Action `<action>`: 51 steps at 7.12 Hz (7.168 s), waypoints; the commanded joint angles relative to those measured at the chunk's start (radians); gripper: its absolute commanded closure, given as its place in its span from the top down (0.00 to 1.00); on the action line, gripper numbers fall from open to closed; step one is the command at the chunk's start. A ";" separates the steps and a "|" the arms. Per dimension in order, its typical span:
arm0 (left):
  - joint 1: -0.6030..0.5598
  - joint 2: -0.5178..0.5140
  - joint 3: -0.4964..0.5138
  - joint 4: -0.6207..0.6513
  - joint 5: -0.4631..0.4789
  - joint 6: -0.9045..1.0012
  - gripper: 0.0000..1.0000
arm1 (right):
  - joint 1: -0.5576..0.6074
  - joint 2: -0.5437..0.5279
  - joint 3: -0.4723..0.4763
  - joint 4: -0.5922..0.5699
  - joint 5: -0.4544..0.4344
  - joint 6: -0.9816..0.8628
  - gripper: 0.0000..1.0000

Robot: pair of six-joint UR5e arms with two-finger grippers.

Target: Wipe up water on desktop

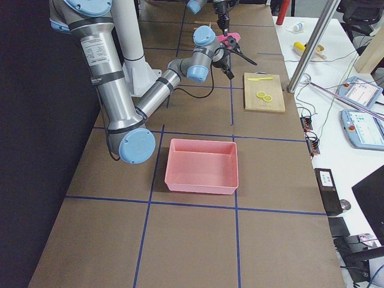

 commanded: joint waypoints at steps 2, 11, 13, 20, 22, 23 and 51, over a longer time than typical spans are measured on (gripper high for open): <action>0.081 -0.073 0.042 0.006 0.021 -0.021 0.03 | -0.310 0.091 0.000 0.001 -0.397 -0.011 1.00; 0.132 -0.183 0.068 0.003 0.052 -0.152 0.00 | -0.397 0.109 -0.011 -0.002 -0.451 -0.047 0.99; 0.150 -0.183 0.060 0.006 0.050 -0.153 0.00 | -0.397 0.109 -0.011 -0.002 -0.452 -0.047 0.99; 0.167 -0.179 0.048 0.006 0.052 -0.153 0.00 | -0.403 0.108 0.000 -0.007 -0.449 0.019 0.00; 0.167 -0.178 0.048 0.004 0.052 -0.152 0.00 | -0.403 0.108 0.000 -0.007 -0.448 0.019 0.00; 0.167 -0.178 0.048 0.004 0.052 -0.150 0.00 | -0.403 0.108 0.000 -0.007 -0.448 0.019 0.00; -0.308 0.394 -0.339 0.613 -0.071 0.923 1.00 | -0.023 0.064 -0.394 -0.443 0.168 0.293 0.00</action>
